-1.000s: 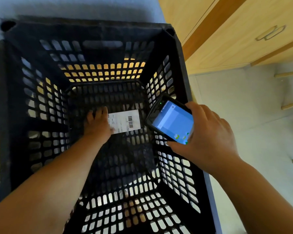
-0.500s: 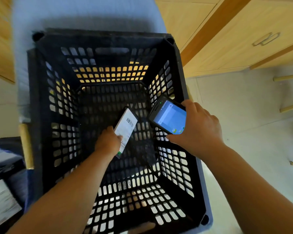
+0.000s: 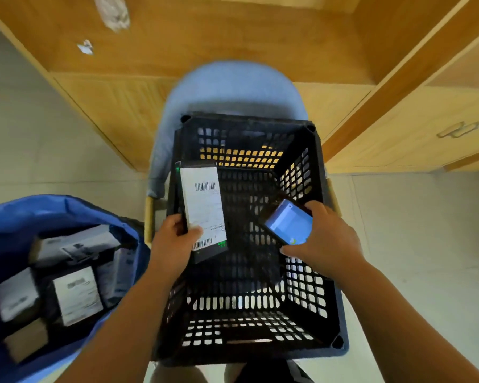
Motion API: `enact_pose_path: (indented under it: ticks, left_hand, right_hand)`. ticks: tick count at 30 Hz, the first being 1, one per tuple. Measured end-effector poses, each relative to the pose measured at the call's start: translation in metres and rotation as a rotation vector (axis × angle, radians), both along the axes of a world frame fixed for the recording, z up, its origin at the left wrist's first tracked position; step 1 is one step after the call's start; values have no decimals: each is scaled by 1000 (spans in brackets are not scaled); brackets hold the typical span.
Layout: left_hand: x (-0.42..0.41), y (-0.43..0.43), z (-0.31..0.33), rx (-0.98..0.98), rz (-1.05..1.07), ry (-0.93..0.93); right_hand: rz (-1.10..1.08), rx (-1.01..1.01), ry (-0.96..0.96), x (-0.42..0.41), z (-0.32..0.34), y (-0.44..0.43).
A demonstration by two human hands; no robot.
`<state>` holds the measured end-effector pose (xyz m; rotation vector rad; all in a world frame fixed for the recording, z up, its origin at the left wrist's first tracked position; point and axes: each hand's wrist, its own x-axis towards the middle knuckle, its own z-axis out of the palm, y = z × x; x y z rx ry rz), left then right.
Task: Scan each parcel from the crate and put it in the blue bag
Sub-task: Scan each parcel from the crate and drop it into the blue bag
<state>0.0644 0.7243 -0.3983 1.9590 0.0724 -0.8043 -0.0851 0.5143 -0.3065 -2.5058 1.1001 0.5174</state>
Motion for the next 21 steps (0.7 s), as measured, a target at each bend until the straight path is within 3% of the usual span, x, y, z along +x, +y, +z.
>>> enact_pose_path:
  ticks: [11,21]
  left_hand:
    - [0,82,75,-115,41,-170]
    - [14,147,83,-73,52,-238]
  right_hand:
    - [230,-7,-118,25,76,80]
    - [260,-20,-154,39,96,138]
